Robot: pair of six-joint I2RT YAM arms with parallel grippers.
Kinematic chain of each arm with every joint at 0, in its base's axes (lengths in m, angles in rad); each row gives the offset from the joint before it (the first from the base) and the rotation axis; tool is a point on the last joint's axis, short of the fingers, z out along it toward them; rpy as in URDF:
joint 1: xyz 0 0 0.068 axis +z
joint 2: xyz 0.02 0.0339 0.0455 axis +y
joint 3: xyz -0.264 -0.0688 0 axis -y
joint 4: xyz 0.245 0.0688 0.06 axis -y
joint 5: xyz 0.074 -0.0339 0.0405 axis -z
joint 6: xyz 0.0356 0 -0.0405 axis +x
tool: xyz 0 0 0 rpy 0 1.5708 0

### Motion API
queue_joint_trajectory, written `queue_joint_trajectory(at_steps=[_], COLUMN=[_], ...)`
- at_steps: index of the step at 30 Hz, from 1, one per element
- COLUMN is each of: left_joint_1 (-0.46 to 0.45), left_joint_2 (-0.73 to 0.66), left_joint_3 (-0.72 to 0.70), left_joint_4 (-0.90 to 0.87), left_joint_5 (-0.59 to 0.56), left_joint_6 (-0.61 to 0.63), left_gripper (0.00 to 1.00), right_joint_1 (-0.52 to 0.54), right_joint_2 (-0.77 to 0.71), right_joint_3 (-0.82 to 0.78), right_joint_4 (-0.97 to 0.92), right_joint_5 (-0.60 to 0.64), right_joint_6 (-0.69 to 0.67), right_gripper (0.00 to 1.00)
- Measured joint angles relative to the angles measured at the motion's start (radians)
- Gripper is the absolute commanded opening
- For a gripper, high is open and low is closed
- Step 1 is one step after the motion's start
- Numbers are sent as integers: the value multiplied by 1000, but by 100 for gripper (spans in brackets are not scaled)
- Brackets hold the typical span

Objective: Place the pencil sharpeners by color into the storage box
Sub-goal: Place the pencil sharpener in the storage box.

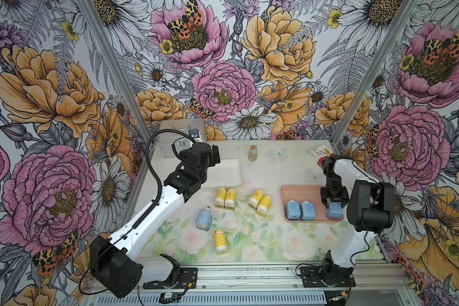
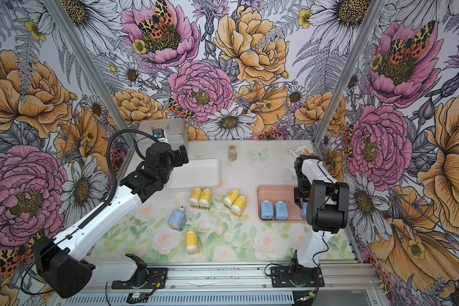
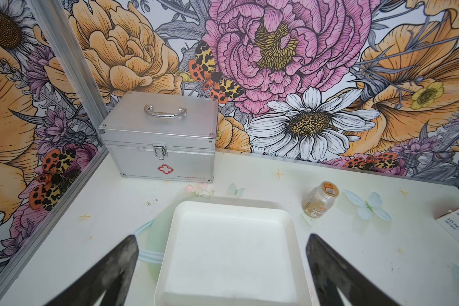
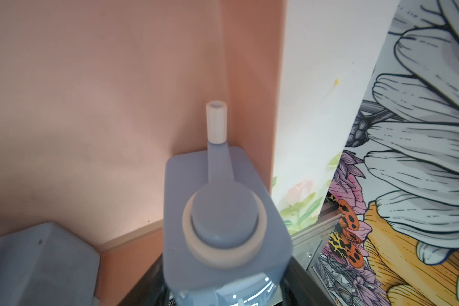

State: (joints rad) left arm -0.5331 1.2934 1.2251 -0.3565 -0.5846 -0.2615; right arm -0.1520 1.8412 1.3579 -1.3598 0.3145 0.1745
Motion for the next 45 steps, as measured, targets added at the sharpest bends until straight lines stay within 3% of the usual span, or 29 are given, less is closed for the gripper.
queue_joint_trajectory(at_steps=[29,39,45], left_joint_1=[0,16,100], left_joint_2=[-7,-106,-203], left_joint_3=[3,-79,-135], left_joint_4=[1,0,-3], left_joint_5=[0,-6,4], left_joint_6=[0,0,10], left_gripper=[99,99,99], right_joint_1=[36,93,167], right_joint_2=[-2,-100,-196], right_joint_3=[-1,77,164], right_joint_4=[-11,-40,-48], right_joint_5=[56,56,29], right_joint_6=[18,53,106], right_gripper=[67,67,67])
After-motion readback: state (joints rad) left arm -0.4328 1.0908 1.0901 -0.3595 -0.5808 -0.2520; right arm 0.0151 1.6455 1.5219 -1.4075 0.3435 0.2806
